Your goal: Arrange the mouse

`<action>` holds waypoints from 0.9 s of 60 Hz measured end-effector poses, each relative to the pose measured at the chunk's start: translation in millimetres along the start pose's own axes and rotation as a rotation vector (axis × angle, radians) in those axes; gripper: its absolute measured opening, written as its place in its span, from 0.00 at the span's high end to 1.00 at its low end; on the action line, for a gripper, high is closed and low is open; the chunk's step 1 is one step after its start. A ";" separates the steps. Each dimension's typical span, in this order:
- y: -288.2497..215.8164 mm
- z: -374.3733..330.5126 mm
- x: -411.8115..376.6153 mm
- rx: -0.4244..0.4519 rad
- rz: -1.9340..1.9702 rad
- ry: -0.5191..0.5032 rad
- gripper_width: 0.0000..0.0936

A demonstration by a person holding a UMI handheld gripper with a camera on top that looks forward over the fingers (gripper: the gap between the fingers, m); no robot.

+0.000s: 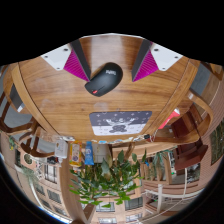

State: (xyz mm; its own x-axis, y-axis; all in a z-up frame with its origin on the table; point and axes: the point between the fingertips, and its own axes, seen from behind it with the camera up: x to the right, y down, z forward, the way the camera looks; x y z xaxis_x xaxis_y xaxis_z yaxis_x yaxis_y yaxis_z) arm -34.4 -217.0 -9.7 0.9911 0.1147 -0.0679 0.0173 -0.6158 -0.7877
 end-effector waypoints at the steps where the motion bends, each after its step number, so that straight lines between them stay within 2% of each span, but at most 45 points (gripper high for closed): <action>1: -2.1 2.6 -1.0 0.001 0.000 -0.001 0.09; 10: -19.7 28.2 -10.4 0.001 -0.002 0.001 0.10; 13: -23.1 35.6 -10.9 -0.002 -0.023 0.021 0.14; 21: -27.4 45.3 -11.8 -0.001 -0.063 0.090 0.34; 25: -28.3 46.1 -17.1 -0.004 -0.053 0.082 0.51; 39: -28.5 46.5 -18.7 -0.008 -0.060 0.093 0.64; 44: -30.0 41.2 -18.5 -0.012 -0.057 0.095 0.65; 49: -44.7 18.2 -37.5 0.020 -0.038 0.035 0.65; 54: -85.3 -16.7 -65.8 0.106 -0.031 -0.045 0.65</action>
State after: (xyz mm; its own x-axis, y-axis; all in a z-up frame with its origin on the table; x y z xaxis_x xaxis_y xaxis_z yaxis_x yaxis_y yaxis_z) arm -98.8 -185.0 72.2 0.9833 0.1690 -0.0681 0.0314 -0.5254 -0.8503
